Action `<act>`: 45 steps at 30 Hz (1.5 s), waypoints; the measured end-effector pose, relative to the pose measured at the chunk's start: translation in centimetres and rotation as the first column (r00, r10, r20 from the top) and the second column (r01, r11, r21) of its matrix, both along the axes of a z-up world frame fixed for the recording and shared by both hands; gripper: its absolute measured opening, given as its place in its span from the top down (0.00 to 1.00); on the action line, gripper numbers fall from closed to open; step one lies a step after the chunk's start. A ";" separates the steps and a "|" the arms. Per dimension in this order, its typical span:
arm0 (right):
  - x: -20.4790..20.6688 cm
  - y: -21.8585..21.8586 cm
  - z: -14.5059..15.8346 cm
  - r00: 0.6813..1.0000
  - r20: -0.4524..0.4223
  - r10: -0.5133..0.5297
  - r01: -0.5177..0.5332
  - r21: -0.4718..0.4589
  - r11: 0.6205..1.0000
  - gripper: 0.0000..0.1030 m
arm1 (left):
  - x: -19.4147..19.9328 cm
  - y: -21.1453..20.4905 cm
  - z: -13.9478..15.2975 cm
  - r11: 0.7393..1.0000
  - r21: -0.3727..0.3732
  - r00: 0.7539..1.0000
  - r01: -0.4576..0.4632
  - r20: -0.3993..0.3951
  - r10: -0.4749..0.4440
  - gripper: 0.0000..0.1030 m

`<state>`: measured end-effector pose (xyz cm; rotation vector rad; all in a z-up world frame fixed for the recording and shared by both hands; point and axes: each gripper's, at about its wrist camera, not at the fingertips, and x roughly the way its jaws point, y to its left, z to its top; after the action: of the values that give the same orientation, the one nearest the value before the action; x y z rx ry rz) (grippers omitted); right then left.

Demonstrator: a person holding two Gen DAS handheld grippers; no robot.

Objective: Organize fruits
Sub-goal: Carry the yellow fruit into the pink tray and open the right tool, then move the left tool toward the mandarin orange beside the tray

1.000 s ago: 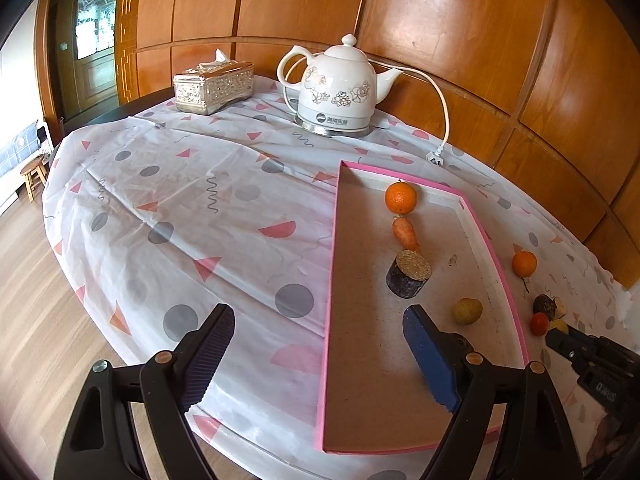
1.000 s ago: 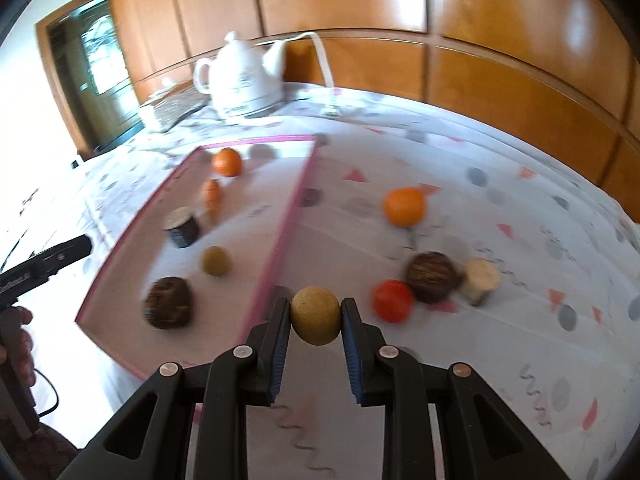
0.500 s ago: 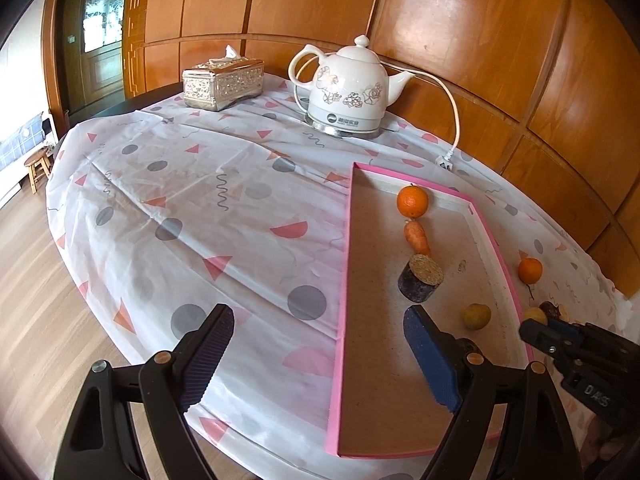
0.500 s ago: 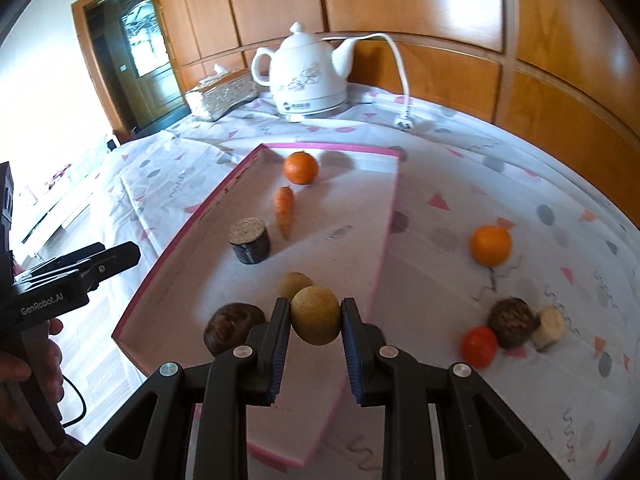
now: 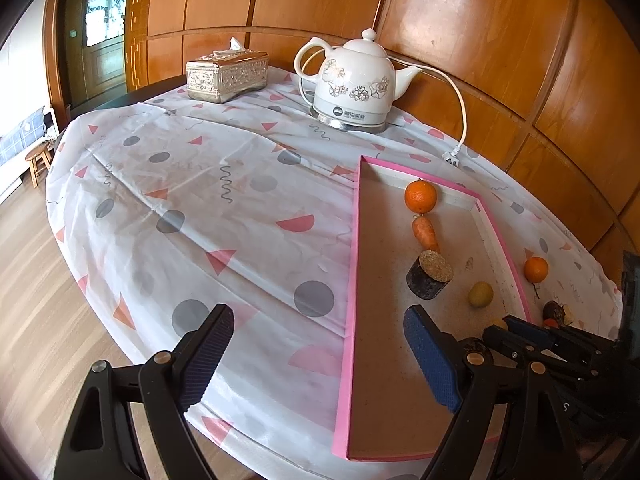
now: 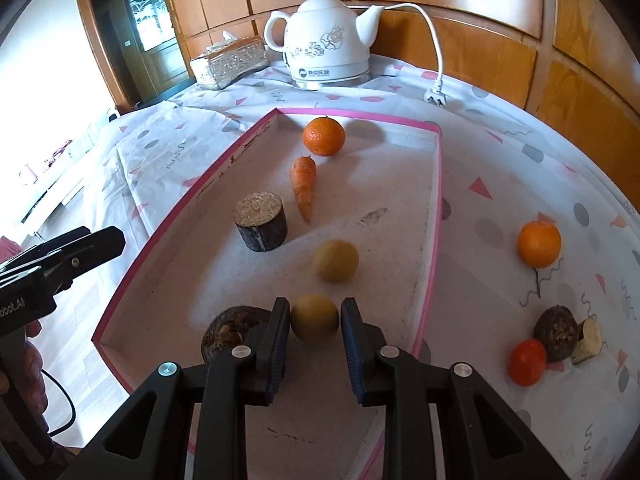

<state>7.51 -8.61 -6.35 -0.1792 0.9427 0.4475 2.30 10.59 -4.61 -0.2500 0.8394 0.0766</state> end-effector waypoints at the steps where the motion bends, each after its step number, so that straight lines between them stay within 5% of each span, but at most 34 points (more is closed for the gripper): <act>1: -0.1 -0.2 0.0 1.000 0.001 -0.006 0.006 -0.001 1.000 0.71 | 0.0 0.0 0.0 1.000 0.002 1.000 0.001 -0.001 -0.001 0.15; 28: -4.1 -6.4 2.7 0.970 0.106 -0.221 0.215 0.062 0.975 0.65 | -0.5 -2.7 1.8 0.995 0.043 0.995 0.093 0.034 -0.095 0.15; 45: -5.6 -15.6 1.9 0.863 0.148 -0.484 0.483 0.047 0.875 0.64 | -0.4 -4.7 2.2 0.985 0.084 0.987 0.153 0.026 -0.156 0.15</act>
<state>1.94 -24.20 -4.41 0.0352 0.7953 -0.0306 1.93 5.89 -2.39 -0.1078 0.8188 -0.0383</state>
